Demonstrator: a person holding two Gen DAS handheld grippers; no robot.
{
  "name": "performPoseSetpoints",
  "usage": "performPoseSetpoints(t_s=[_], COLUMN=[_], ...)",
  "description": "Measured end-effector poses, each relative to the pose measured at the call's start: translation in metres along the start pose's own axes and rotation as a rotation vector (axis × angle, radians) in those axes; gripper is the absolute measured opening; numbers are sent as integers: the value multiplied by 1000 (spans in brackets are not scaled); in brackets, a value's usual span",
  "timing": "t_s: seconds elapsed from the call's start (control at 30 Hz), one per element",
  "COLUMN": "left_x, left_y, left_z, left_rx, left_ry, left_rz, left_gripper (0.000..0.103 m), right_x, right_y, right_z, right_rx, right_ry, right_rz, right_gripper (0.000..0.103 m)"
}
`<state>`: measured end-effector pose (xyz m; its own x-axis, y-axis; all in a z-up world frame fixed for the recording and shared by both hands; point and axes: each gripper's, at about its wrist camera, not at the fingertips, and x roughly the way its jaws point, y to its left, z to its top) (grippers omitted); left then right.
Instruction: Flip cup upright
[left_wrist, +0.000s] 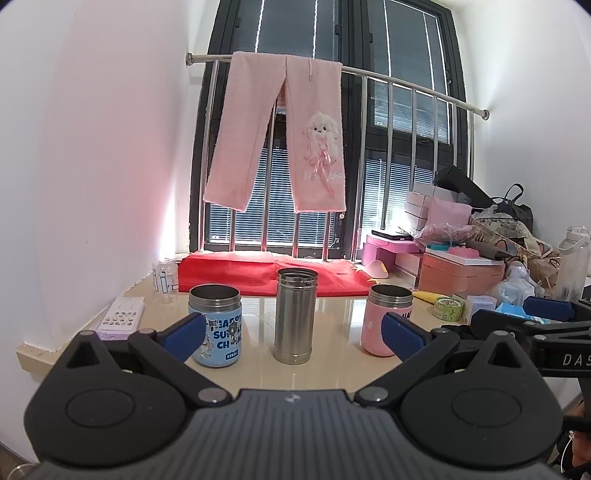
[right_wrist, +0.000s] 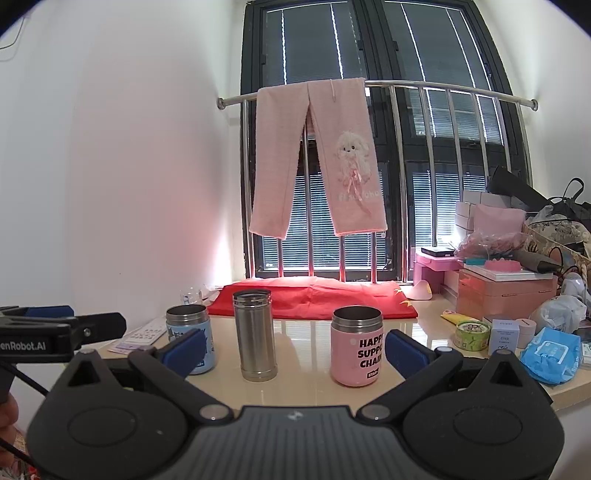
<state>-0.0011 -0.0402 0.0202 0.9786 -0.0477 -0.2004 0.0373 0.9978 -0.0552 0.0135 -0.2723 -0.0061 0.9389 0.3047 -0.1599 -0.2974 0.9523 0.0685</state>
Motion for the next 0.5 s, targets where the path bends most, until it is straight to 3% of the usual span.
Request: performPoseSetpoints(t_s=[0.5], left_x=[0], left_y=[1], left_z=[3], left_rx=[2], left_ry=[-4], left_rz=[0], left_gripper=[103], right_x=[-1], right_y=[-1], right_z=[0], right_rx=[-1], right_ry=[0], right_rz=[2], right_gripper=[103])
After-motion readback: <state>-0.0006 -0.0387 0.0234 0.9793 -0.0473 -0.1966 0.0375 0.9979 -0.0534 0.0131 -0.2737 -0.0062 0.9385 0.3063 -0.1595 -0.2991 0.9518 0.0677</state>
